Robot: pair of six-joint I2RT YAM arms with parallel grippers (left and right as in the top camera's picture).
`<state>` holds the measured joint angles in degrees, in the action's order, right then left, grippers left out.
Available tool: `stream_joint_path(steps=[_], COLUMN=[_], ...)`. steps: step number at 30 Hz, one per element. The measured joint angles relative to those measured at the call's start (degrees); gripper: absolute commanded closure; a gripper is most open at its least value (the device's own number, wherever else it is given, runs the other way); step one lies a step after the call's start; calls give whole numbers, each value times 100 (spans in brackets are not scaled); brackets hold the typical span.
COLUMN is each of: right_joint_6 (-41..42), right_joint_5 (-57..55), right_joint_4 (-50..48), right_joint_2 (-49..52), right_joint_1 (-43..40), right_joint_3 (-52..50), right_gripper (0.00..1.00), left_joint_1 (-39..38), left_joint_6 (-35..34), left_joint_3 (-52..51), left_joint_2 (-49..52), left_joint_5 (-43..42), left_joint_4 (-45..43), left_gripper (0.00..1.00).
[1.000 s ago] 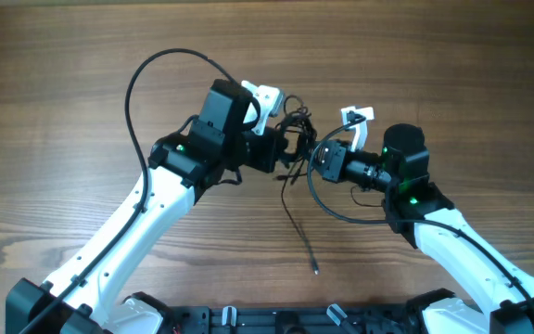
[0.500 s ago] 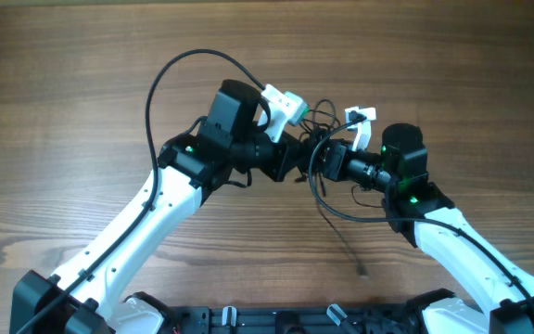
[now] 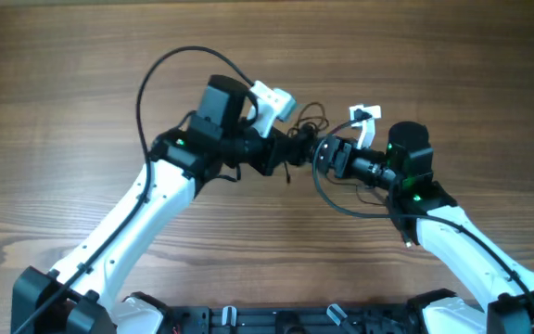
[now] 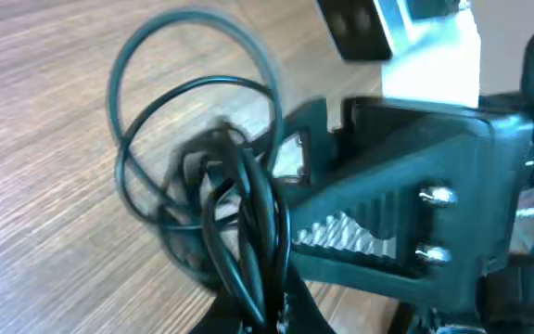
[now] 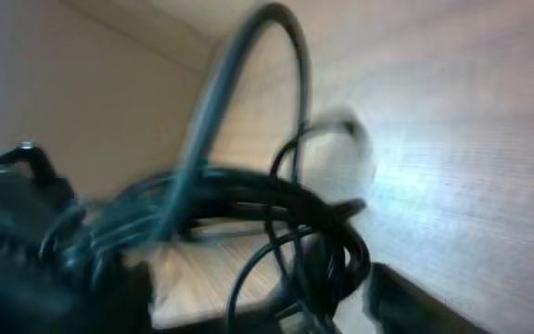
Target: Untangle cables
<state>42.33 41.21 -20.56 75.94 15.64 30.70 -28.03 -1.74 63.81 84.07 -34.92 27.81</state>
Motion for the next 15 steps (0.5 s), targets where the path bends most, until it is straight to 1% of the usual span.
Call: stream_joint_path(steps=[5,7,9,11,13,15], right_joint_6=[13,11,9,-24,-291,-828], right_joint_5=[595,791,981,1110,1172,1193], right_joint_4=[531,686,673,643,640,649], right_joint_2=[2,2,2,2,2,2], right_joint_1=[-236,-417,-595,-828,-1141,-1368], right_joint_3=[11,9,11,11,11,11], right_gripper=[9,5,0,0,0,0], left_joint_1=[463,678,699,699,699,702], left_joint_6=[-11,-28,-24,-26,-22,118], left_joint_3=[0,0,0,0,0,0], left_joint_2=[0,0,0,0,0,2], left_joint_5=[-116,-146,-170,-210,-302,-638], left_joint_4=[4,9,44,133,197,199], left_gripper=[96,96,96,96,96,96])
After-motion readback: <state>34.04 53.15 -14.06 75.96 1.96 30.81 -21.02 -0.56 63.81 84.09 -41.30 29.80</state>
